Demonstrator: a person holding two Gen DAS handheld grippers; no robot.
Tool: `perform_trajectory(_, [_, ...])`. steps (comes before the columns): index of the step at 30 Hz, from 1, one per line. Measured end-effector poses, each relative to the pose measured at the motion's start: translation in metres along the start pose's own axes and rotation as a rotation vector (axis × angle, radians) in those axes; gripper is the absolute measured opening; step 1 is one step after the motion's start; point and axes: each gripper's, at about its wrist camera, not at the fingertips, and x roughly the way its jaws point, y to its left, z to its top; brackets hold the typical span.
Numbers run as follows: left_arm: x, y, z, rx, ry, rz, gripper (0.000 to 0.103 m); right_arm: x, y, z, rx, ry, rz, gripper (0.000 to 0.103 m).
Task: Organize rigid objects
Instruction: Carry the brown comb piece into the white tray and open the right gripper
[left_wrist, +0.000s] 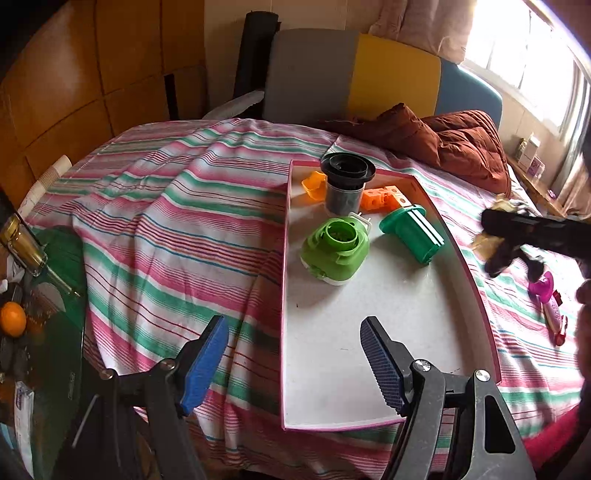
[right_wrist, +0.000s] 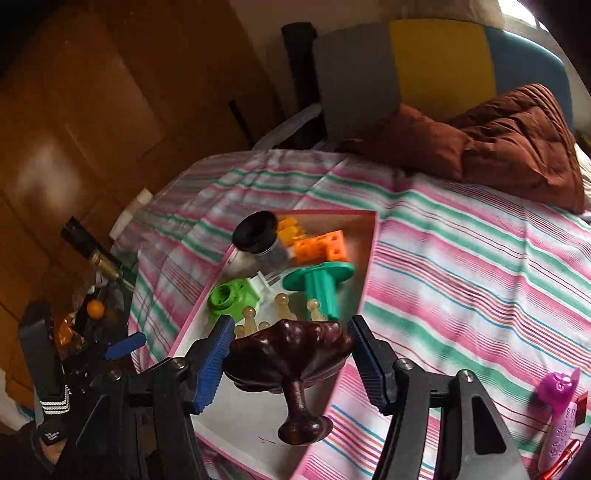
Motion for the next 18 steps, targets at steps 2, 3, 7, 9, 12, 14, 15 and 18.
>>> perform_trajectory(2, [-0.001,0.005,0.000,-0.012,-0.001,-0.007,0.074,0.020,0.017,0.002,-0.034,0.038,0.007,0.063])
perform_trajectory(3, [-0.001,0.007,0.000,-0.018,-0.001,-0.009,0.074,0.029,0.025,0.003,-0.053,0.056,0.004,0.063])
perform_trajectory(7, [0.000,0.016,0.000,-0.048,0.003,-0.023,0.074,0.065,0.046,0.006,-0.144,0.125,-0.062,0.063])
perform_trajectory(9, [0.000,0.020,-0.001,-0.057,0.001,-0.024,0.074,0.078,0.049,0.007,-0.165,0.149,-0.092,0.063])
perform_trajectory(12, [0.002,0.024,-0.001,-0.073,0.005,-0.027,0.074,0.093,0.048,0.009,-0.179,0.173,-0.122,0.063])
perform_trajectory(14, [0.003,0.028,-0.001,-0.081,0.007,-0.029,0.074,0.101,0.047,0.011,-0.185,0.179,-0.141,0.063])
perform_trajectory(15, [0.003,0.029,-0.001,-0.085,0.007,-0.030,0.074,0.105,0.046,0.012,-0.188,0.177,-0.148,0.063])
perform_trajectory(18, [0.004,0.032,-0.001,-0.093,0.008,-0.029,0.074,0.112,0.043,0.016,-0.184,0.171,-0.171,0.063])
